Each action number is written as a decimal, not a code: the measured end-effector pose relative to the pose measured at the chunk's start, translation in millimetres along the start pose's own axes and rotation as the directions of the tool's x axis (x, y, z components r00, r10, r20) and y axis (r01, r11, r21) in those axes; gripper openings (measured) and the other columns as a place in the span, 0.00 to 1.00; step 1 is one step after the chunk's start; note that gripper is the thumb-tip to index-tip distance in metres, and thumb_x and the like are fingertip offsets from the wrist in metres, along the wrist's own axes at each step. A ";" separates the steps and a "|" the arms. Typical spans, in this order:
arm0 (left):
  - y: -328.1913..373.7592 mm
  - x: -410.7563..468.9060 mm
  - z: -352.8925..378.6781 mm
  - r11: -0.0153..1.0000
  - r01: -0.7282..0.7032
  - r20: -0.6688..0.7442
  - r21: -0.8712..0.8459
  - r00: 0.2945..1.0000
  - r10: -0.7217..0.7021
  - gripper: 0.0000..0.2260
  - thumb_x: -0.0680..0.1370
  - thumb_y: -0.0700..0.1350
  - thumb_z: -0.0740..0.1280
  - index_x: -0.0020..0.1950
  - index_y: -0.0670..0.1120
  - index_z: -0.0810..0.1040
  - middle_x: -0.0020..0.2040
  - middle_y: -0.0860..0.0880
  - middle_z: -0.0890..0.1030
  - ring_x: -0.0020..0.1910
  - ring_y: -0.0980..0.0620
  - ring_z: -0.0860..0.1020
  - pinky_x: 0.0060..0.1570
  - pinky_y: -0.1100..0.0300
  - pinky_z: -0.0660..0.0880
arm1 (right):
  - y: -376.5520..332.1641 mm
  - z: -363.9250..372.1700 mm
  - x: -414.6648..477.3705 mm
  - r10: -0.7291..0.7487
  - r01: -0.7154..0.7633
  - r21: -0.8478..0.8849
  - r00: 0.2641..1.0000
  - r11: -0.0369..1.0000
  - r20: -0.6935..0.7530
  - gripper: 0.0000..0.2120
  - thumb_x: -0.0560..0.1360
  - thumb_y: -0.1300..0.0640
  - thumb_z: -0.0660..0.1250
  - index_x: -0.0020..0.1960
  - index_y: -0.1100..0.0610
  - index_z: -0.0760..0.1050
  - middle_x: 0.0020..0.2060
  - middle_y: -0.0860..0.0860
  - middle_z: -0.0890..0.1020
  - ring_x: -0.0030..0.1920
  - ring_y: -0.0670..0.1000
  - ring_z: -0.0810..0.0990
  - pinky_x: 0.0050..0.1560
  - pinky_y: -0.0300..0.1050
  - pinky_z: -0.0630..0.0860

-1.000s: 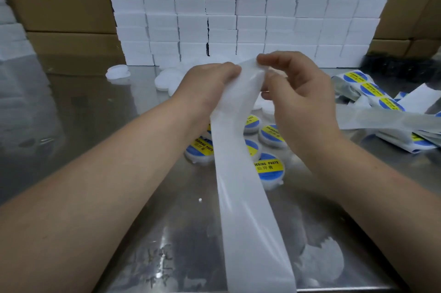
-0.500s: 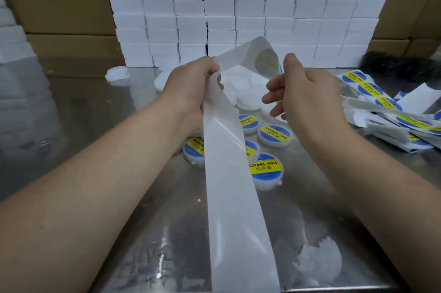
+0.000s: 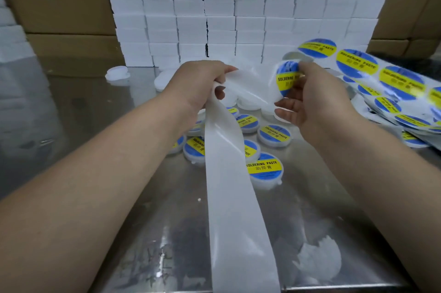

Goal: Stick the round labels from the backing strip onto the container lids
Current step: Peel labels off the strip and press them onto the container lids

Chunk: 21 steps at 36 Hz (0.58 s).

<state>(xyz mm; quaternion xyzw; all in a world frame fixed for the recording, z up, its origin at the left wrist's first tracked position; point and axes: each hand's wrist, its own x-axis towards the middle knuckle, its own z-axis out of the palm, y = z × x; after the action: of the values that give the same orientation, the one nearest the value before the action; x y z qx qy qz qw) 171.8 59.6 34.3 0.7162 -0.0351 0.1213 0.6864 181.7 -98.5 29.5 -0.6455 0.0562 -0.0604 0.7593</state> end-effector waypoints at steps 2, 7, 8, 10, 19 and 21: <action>-0.5 0.5 -1.1 0.996 0.009 0.040 0.090 0.999 -0.012 0.16 0.71 0.35 0.57 0.33 0.49 0.80 0.37 0.50 0.79 0.31 0.53 0.74 0.43 0.58 0.68 | 0.5 1.8 0.7 0.009 -0.008 0.060 1.000 0.998 -0.007 0.11 0.78 0.51 0.57 0.43 0.55 0.75 0.32 0.50 0.77 0.32 0.49 0.77 0.35 0.40 0.78; 0.9 -4.1 -2.7 0.991 0.110 0.248 0.077 0.961 -0.126 0.18 0.72 0.42 0.58 0.25 0.47 0.80 0.29 0.51 0.80 0.28 0.53 0.75 0.33 0.62 0.69 | 0.0 5.3 -2.6 0.001 -0.006 0.207 1.000 0.978 0.026 0.09 0.78 0.57 0.58 0.42 0.57 0.75 0.31 0.51 0.79 0.34 0.51 0.79 0.44 0.48 0.81; 2.1 -4.8 -3.9 0.987 0.130 0.304 0.096 0.940 -0.154 0.19 0.74 0.46 0.58 0.25 0.47 0.79 0.28 0.52 0.79 0.27 0.54 0.75 0.32 0.62 0.68 | -0.1 5.5 -3.0 0.001 -0.008 0.204 0.999 0.979 0.039 0.10 0.78 0.56 0.58 0.42 0.57 0.75 0.33 0.52 0.80 0.37 0.52 0.80 0.48 0.49 0.80; 3.6 -6.2 -4.5 0.977 0.113 0.381 0.182 0.908 -0.176 0.24 0.76 0.52 0.57 0.23 0.48 0.79 0.27 0.53 0.79 0.26 0.56 0.75 0.33 0.61 0.67 | 0.0 5.6 -3.8 0.005 -0.018 0.186 0.998 0.982 0.068 0.10 0.78 0.55 0.57 0.44 0.57 0.75 0.36 0.53 0.80 0.40 0.53 0.80 0.53 0.49 0.78; 1.0 -10.7 9.0 0.949 -0.154 0.216 0.275 0.972 0.095 0.05 0.75 0.47 0.66 0.39 0.52 0.79 0.36 0.56 0.81 0.36 0.57 0.75 0.40 0.68 0.72 | -0.9 6.9 -12.2 -0.050 -0.014 0.245 0.966 0.969 0.252 0.20 0.79 0.49 0.51 0.55 0.59 0.76 0.56 0.58 0.81 0.58 0.55 0.79 0.64 0.50 0.70; -0.8 -11.2 11.9 0.926 -0.183 0.195 0.331 0.973 0.122 0.02 0.74 0.50 0.68 0.42 0.54 0.77 0.39 0.57 0.80 0.35 0.61 0.75 0.32 0.74 0.69 | 0.2 8.8 -14.1 -0.056 -0.014 0.255 0.962 0.967 0.268 0.18 0.79 0.50 0.52 0.56 0.58 0.76 0.56 0.56 0.81 0.57 0.53 0.79 0.62 0.49 0.71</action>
<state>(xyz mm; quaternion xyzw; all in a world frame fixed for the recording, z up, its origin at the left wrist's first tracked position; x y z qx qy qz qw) 162.6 46.6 30.7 0.8285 -0.1275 0.1170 0.5325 169.2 -87.6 30.8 -0.5455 -0.0641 0.0143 0.8355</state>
